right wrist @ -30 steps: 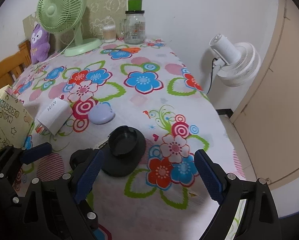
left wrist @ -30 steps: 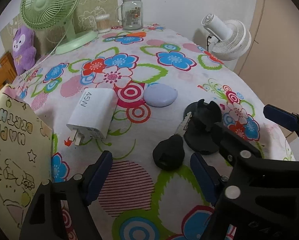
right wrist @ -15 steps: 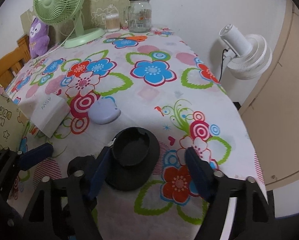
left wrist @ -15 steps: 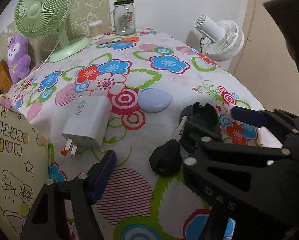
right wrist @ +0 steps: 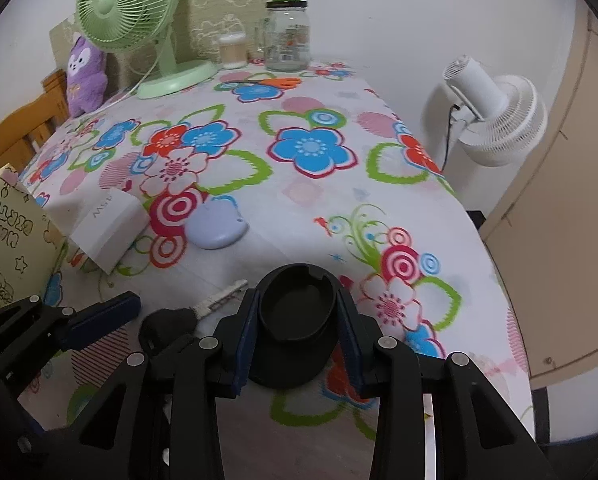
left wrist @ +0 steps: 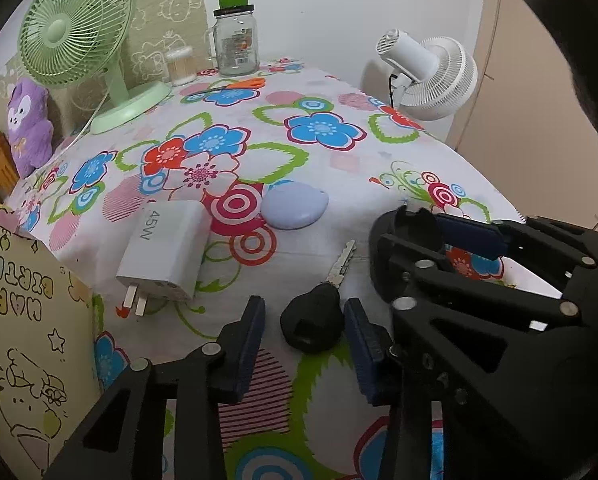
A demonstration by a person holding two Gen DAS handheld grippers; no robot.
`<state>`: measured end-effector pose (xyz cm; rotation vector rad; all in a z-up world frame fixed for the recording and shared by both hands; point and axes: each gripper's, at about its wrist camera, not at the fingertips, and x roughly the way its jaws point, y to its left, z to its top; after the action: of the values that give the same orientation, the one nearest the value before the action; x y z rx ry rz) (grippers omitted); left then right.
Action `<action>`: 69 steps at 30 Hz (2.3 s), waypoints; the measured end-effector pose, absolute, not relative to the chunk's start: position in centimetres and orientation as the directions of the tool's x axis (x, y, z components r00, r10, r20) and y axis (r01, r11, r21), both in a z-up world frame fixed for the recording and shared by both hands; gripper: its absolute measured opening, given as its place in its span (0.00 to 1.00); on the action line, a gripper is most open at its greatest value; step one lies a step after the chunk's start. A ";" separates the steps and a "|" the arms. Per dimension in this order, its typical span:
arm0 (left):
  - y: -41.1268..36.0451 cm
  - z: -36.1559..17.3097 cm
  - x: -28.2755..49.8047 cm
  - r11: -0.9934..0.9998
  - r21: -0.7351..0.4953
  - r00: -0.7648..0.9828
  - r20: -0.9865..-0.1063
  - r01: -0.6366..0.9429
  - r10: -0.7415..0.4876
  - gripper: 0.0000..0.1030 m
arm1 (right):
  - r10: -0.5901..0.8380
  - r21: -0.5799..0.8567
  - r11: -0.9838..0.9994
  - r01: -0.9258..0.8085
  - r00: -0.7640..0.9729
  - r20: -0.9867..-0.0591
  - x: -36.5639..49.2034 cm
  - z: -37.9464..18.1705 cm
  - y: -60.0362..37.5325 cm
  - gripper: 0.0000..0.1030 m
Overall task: Organize rigid objects
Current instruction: 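Grasp the black car key with the left gripper while the right gripper grasps the black round stand, then carry the car key with the left gripper while the right gripper carries the stand toward the gift box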
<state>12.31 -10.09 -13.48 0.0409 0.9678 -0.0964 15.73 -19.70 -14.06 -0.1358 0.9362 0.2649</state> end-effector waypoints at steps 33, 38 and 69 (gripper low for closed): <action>-9.3 -11.6 9.3 0.998 0.003 0.602 -0.798 0.069 -0.039 0.31 | 0.162 0.020 0.972 -0.234 0.608 -0.777 11.7 -11.5 -20.7 0.39; -8.8 -10.9 8.5 0.998 -0.001 0.610 -0.792 0.055 -0.035 0.31 | 0.165 0.024 0.973 -0.229 0.619 -0.768 11.0 -10.8 -20.5 0.39; -5.0 -3.9 5.3 1.000 0.012 0.710 -0.704 -0.003 0.011 0.31 | 0.197 -0.005 0.960 -0.280 0.688 -0.698 7.6 -4.1 -17.2 0.39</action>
<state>5.29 -5.00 -3.90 0.0099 0.7813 0.0077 7.62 -17.16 -4.10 -0.1147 0.7667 0.2673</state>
